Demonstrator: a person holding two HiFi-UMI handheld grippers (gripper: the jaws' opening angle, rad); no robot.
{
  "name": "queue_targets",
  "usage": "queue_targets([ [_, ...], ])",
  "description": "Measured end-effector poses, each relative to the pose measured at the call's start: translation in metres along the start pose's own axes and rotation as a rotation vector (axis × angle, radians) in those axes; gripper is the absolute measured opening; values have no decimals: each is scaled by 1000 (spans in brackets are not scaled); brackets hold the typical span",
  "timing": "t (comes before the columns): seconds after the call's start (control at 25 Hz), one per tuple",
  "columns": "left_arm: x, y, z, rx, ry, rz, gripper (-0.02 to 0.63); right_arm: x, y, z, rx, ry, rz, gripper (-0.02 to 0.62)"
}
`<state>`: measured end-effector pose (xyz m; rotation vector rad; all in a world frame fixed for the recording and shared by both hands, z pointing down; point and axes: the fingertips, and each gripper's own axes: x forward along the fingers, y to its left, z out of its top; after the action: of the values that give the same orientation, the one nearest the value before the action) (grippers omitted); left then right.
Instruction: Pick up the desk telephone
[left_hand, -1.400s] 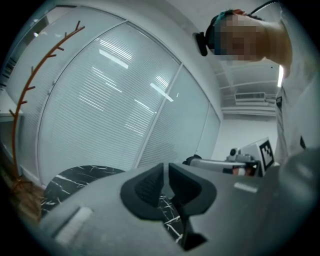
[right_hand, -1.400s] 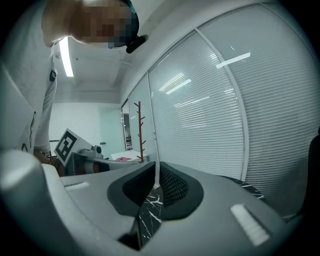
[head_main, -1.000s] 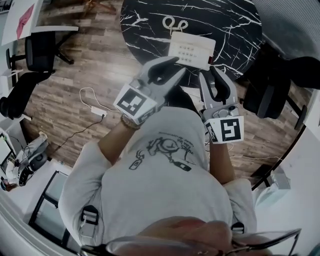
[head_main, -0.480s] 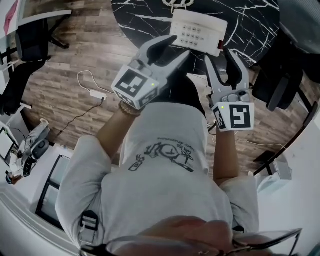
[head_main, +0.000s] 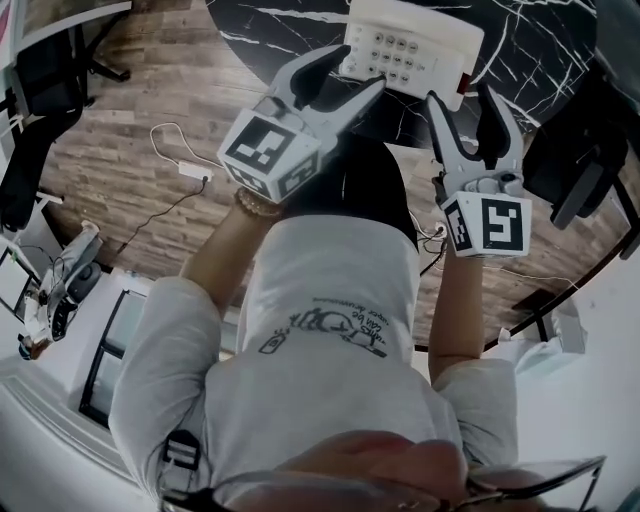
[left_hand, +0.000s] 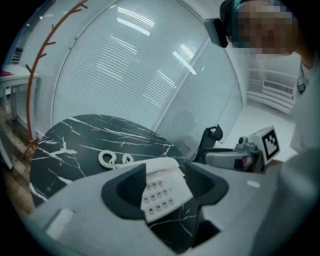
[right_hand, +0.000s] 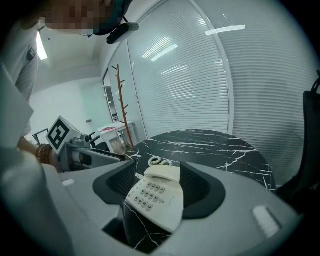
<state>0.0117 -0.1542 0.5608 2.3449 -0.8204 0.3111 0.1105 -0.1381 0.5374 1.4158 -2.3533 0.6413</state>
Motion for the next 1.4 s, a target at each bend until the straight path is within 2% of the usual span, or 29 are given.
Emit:
queue_targets([
  [0.16,18,21,-24,-47,33,18,288,16,-14,-30,17,51,-10,311],
  [0.28,29,34,-40,-65,61,30,304,26,-23,-49,37,80,-14,329],
  [0.44,41,50,-61,-92,99,52,316,38,-36,-72,60,119,-32,386],
  [0.64,54,67,-83,-114,148,72,365,54,-47,-95,85,155,-46,412],
  [0.92,68,77,-101,-138,182,73,388,66,-58,-115,128,179,-55,436],
  [1.04,73,79,-104,-132,189,80,388,71,-59,-124,140,194,-44,439],
  [1.24,80,79,-108,-61,215,114,399,76,-57,-135,165,207,-22,439],
  [1.4,81,80,-109,-60,222,121,402,80,-56,-136,178,206,-8,439],
])
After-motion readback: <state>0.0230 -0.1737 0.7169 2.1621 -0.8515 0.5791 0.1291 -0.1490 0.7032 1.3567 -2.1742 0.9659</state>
